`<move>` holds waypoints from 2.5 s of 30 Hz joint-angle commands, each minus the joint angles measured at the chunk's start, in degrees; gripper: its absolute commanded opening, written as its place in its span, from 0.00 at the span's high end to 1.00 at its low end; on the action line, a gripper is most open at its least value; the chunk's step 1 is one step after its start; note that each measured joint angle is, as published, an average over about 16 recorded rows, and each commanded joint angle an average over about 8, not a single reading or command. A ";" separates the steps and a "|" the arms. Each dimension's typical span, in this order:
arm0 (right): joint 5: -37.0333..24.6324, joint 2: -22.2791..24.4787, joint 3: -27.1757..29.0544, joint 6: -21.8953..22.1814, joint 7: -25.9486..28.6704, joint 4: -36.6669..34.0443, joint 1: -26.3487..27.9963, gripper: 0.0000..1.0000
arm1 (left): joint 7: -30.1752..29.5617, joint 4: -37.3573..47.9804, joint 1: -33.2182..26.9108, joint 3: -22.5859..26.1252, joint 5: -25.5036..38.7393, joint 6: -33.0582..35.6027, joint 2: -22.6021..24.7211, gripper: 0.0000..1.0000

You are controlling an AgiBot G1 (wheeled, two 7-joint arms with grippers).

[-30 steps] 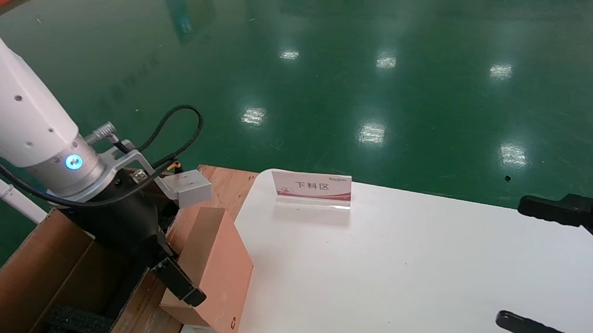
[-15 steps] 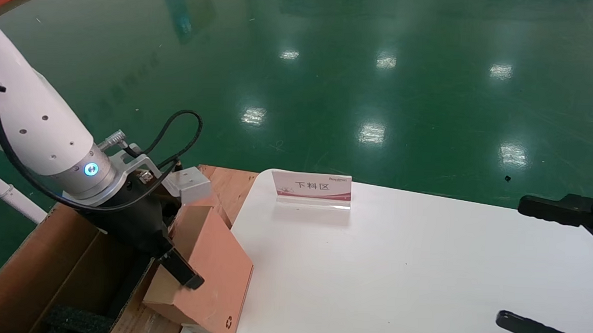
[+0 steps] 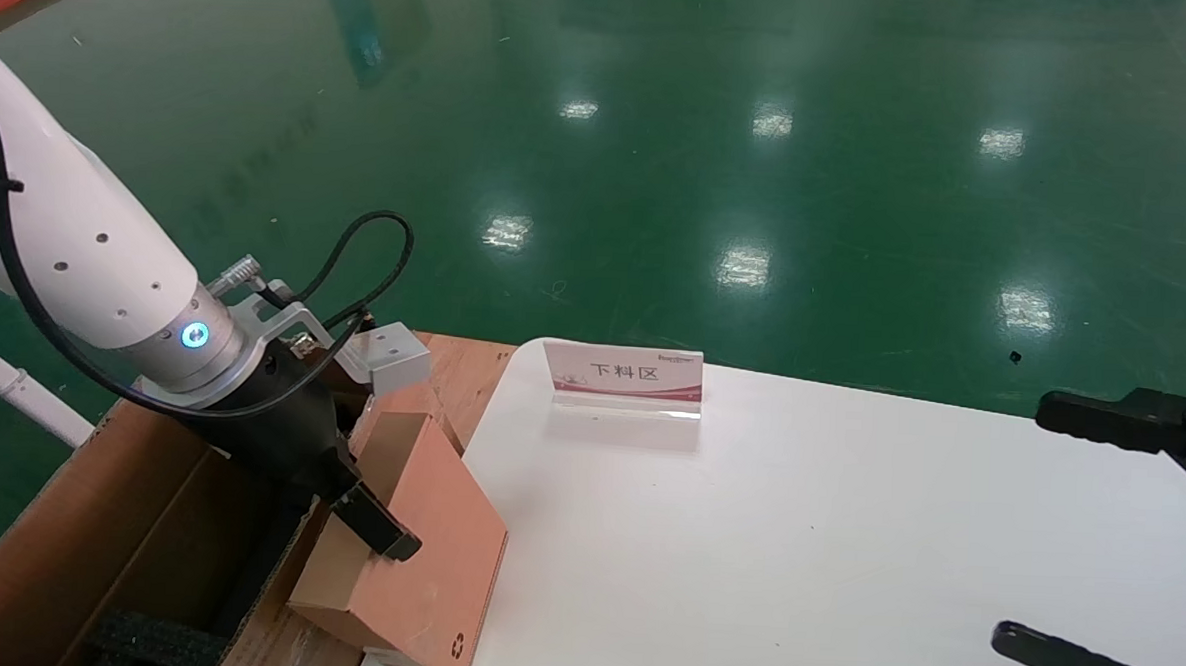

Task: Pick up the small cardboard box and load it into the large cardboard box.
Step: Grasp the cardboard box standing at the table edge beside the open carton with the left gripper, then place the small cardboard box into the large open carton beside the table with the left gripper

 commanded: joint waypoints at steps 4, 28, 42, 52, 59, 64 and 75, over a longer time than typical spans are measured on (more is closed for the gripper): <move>0.00 0.00 0.00 0.00 0.00 0.00 0.00 0.19 | -0.11 0.00 -0.03 -0.03 -0.02 0.13 -0.01 0.90; 0.00 0.00 0.02 0.00 0.01 0.00 0.00 1.00 | -0.42 0.02 -0.30 0.11 0.22 0.73 0.08 1.00; 0.01 0.00 0.02 0.00 0.00 -0.02 0.01 1.00 | 0.38 1.29 -1.05 -0.45 0.07 0.60 0.53 1.00; 0.02 0.01 -0.02 -0.01 -0.02 -0.05 0.03 1.00 | 1.45 1.49 -8.30 -3.74 1.57 0.51 0.74 1.00; 0.04 0.01 -0.04 0.00 -0.04 -0.05 0.04 1.00 | 2.25 2.36 -16.18 -6.65 3.05 2.42 0.69 1.00; 0.05 0.02 -0.06 0.01 -0.04 -0.05 0.04 1.00 | 2.15 3.46 -22.84 -7.26 4.61 8.92 1.39 1.00; 0.08 0.04 -0.10 0.02 -0.06 -0.05 0.05 0.36 | 1.00 4.28 -36.57 -0.39 5.93 17.32 1.36 1.00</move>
